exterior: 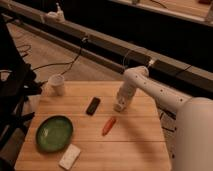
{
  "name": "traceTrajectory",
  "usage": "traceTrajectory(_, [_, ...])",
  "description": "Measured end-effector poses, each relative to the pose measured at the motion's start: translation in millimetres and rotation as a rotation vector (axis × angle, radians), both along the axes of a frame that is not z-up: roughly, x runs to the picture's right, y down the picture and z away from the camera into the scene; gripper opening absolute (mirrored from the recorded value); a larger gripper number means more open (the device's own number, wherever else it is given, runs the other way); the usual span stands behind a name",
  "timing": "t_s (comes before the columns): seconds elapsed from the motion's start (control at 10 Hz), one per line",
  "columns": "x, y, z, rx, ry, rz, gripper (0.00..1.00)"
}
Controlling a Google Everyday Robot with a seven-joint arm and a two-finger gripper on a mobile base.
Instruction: Place the bottle in the ceramic bowl
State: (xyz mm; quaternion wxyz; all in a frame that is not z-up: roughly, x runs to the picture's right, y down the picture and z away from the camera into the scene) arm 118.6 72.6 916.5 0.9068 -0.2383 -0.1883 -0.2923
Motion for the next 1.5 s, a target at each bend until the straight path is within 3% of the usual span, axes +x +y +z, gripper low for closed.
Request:
traceTrajectory(0.2, [-13, -12, -14.8, 0.013, -0.008, -0.008, 0.02])
traceTrajectory(0.4, [-46, -27, -38.1, 0.021, -0.058, -0.008, 0.00])
traceTrajectory(0.8, [-155, -48, -109.1, 0.037, -0.322, -0.003, 0.00])
traceTrajectory(1.1, [-230, -33, -176.4, 0.022, -0.576, -0.047, 0.00])
traceTrajectory(1.3, [-248, -24, -199.9, 0.008, -0.658, -0.069, 0.00])
traceTrajectory(1.5, [-247, -24, -199.4, 0.008, -0.656, -0.070, 0.00])
